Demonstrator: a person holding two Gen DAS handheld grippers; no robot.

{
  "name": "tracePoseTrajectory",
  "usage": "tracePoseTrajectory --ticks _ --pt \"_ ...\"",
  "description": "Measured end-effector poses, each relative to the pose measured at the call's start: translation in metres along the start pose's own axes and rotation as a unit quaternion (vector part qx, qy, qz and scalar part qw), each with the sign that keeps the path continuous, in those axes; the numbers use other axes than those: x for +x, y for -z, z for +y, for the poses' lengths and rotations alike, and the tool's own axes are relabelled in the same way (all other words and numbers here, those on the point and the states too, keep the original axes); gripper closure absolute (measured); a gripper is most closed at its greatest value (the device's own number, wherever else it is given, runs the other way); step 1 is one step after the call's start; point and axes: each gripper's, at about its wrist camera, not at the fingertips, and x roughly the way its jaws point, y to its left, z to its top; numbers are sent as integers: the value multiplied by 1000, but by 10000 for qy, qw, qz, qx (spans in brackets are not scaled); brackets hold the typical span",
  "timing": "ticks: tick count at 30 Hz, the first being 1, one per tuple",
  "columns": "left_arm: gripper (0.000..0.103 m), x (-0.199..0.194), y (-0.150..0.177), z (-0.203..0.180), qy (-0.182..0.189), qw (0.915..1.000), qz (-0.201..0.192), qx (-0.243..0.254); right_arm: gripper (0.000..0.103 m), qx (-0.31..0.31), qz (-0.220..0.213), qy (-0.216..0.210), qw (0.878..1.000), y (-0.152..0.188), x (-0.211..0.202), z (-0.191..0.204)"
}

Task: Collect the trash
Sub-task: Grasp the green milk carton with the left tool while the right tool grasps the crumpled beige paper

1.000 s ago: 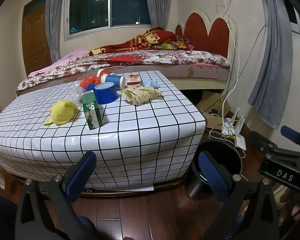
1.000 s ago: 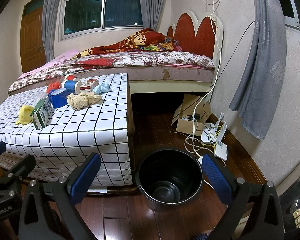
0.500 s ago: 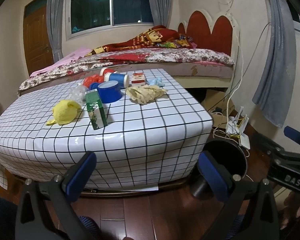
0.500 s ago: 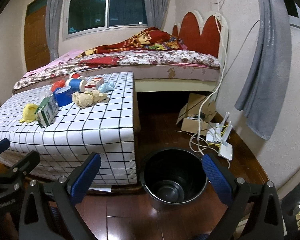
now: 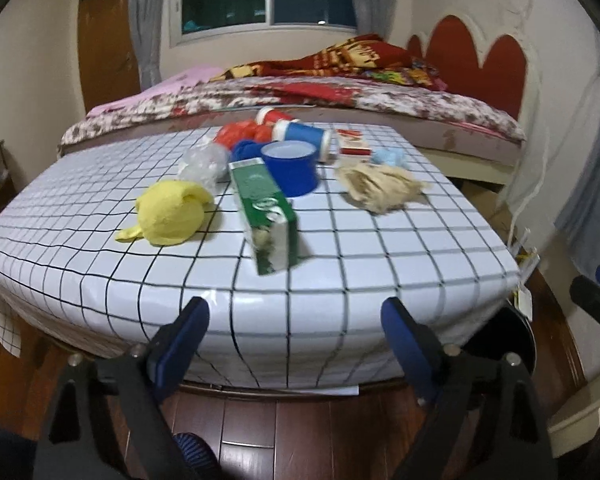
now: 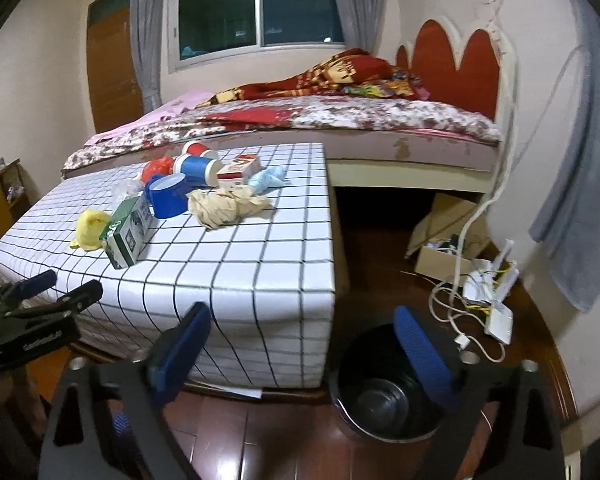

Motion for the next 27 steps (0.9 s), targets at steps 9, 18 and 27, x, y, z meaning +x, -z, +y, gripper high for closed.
tracePoseTrajectory --ticks 9,18,27 --pt "15 48 -29 13 -80 9994 29 -350 21 -99 328 -451 9984 -34 80 24" --pt "15 82 -38 17 -173 9983 146 -542 21 -366 829 -869 9921 -63 162 60" --pt "22 100 -45 27 -136 9974 229 -673 21 -486 953 -937 9898 -87 202 83"
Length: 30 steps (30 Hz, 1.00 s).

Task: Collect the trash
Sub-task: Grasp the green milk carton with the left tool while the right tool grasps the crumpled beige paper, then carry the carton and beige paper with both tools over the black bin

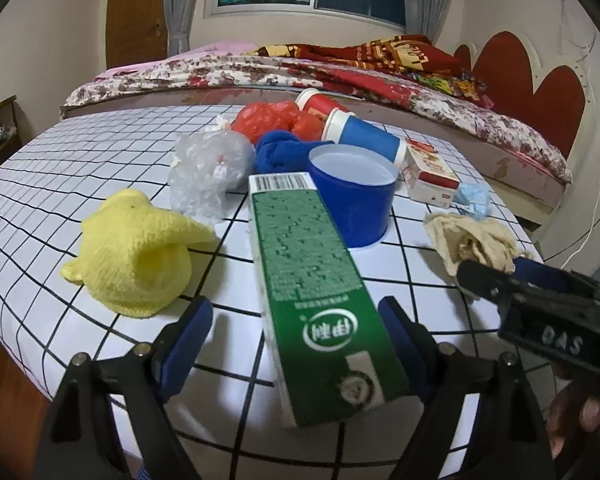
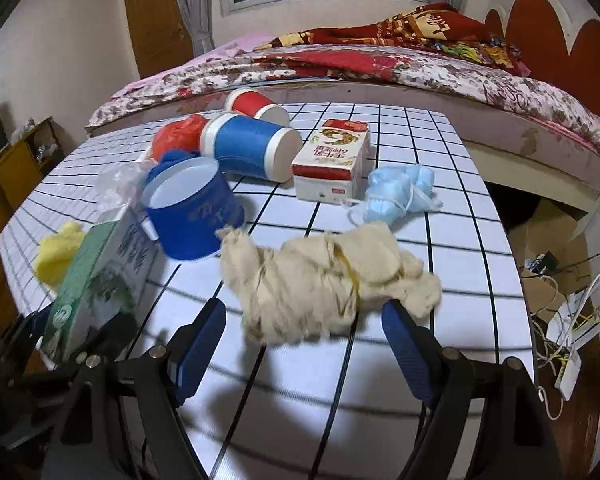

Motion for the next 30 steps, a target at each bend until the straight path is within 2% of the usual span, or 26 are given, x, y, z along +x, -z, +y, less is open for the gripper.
tracePoseTrajectory --ticks 1,3,4,6,8,9,18,30 --pt "23 1 0 0 8 10000 12 2 24 23 12 -3 10000 -1 2 -1" --pt "32 3 0 1 56 10000 18 14 49 52 134 -51 9999 -1 9 -3" --pt "35 3 0 2 100 9999 15 17 51 29 109 -38 9999 -1 9 -4" --pt "53 4 1 4 181 9998 26 -6 65 14 108 -58 9999 0 9 -6" --pt "64 3 2 4 258 9997 12 3 74 71 55 -173 9998 3 6 -10" --pt "64 2 2 4 313 9995 -1 9 76 75 0 -203 9998 5 2 -12" --pt "64 -25 0 -7 601 9977 -260 158 76 -225 -347 -122 9991 20 -52 -19" --pt "65 -60 20 -64 1036 9916 -312 710 76 -127 -435 278 9986 63 -121 -67"
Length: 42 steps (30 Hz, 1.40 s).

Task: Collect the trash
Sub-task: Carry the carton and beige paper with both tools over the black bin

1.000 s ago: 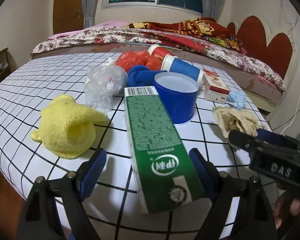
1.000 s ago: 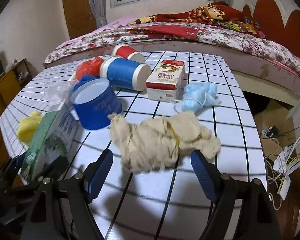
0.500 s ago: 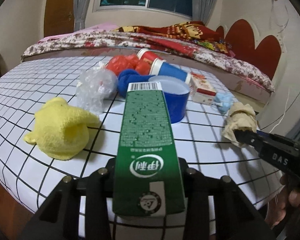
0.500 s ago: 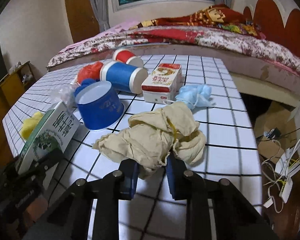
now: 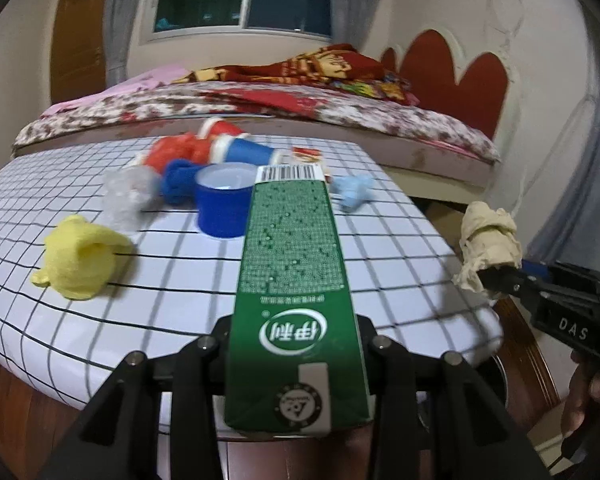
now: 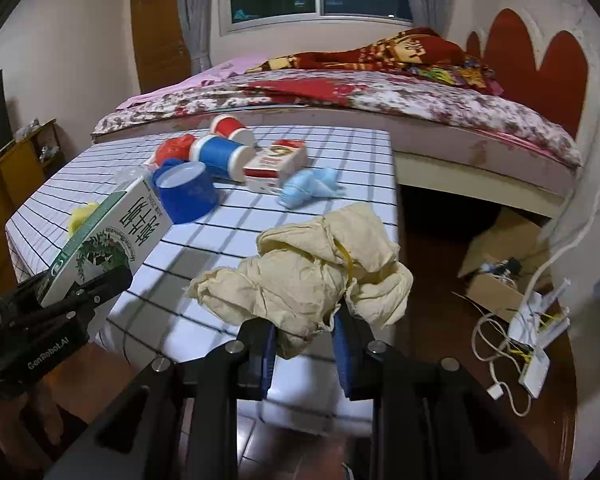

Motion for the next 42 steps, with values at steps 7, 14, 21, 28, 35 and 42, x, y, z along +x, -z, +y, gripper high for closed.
tracePoseTrajectory --ticks 7,14,21,28,35,42 --pt "65 -10 8 -41 281 9989 4 378 76 168 -31 281 9995 24 -30 -36" --pt "65 -16 21 -89 694 9944 98 788 76 450 -22 564 9974 48 -56 -77" --pt "65 -16 42 -139 1127 9862 317 1172 76 855 130 834 9928 76 -71 -122" --pt "65 -6 66 -178 1470 9756 657 1492 76 1102 578 884 9883 116 -65 -152" --pt "64 22 92 -203 1621 9673 1150 1578 75 1050 1006 796 9862 151 -41 -164" --pt "63 45 107 -210 1604 9633 1481 1560 74 1076 1260 718 9836 166 -16 -176"
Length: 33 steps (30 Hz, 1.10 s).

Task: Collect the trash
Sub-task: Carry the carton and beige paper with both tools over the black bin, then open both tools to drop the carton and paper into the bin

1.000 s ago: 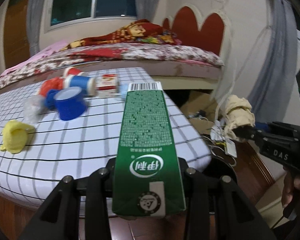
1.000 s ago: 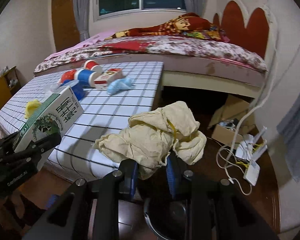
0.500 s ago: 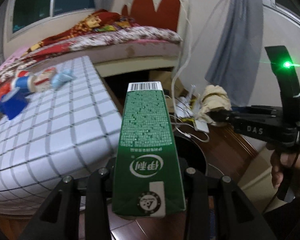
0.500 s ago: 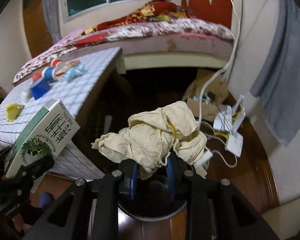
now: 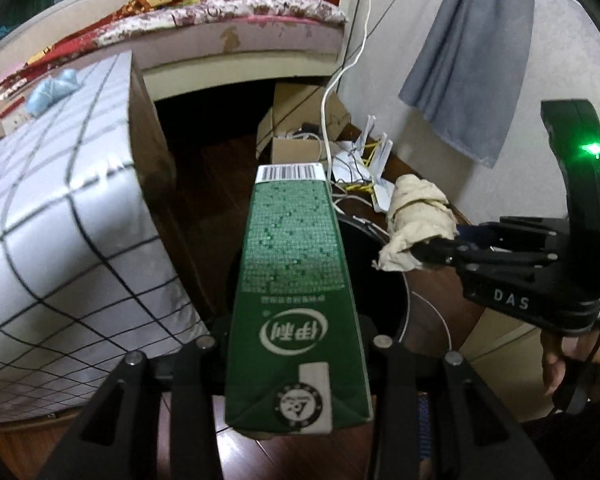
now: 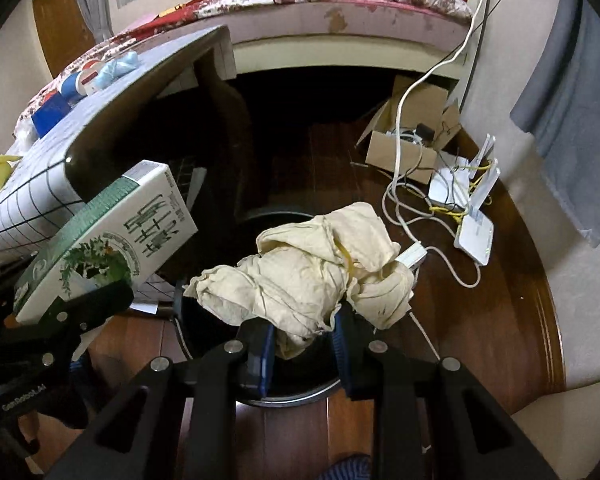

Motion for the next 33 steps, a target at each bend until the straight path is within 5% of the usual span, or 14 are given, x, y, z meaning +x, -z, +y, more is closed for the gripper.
tracePoseTrajectory --ticks 1,2,3,5,8,33 --pt "63 3 0 -1 23 10000 28 -12 74 -49 8 4 10000 -1 4 1" --pt "51 8 0 -1 7 10000 96 -18 63 -103 62 85 9999 -1 9 2" --pt "35 11 0 0 -86 9999 116 -44 42 -131 134 204 9996 -1 15 2" --pt "21 10 2 3 -150 9998 25 -142 27 -147 213 455 9986 2 22 -3" --pt "13 8 7 10 -271 9992 26 -277 27 24 355 584 9977 4 24 -14" --pt "11 -70 -2 61 -1026 9895 -802 -623 25 293 -163 469 9983 -14 -24 6"
